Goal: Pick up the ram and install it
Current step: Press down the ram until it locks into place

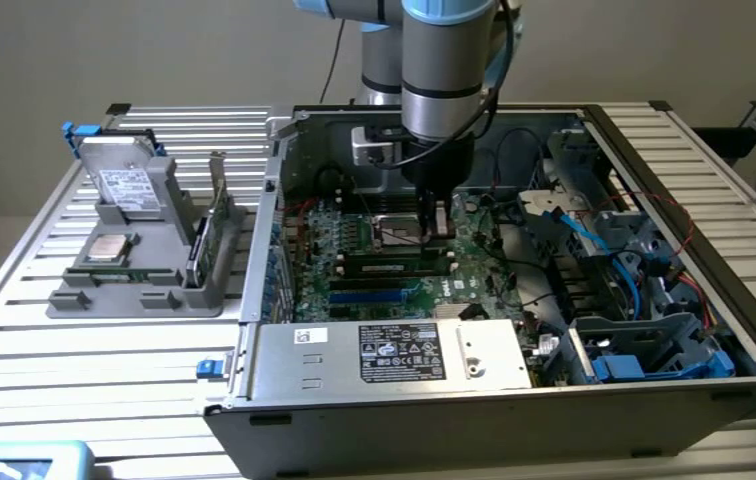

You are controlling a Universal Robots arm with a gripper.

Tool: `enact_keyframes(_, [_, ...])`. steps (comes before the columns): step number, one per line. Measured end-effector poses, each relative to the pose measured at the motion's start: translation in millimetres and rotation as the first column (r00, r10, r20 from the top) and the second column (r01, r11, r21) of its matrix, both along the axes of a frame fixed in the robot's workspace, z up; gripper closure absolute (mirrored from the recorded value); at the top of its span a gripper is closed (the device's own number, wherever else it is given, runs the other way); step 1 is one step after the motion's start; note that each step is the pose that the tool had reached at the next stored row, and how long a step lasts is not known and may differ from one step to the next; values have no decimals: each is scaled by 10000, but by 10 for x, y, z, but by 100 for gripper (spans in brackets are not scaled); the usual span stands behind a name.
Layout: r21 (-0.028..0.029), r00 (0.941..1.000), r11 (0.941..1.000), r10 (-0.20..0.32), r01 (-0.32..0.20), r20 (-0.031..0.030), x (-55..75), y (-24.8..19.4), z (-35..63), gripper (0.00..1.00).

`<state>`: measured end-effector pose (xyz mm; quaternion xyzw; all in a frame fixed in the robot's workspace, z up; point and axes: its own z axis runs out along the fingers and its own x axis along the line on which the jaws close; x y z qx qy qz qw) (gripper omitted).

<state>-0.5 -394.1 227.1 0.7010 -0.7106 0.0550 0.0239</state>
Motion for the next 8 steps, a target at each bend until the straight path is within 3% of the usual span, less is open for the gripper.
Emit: enact_keyframes(8, [16,10000,10000,-1,1,-3,-5,2,-12,89])
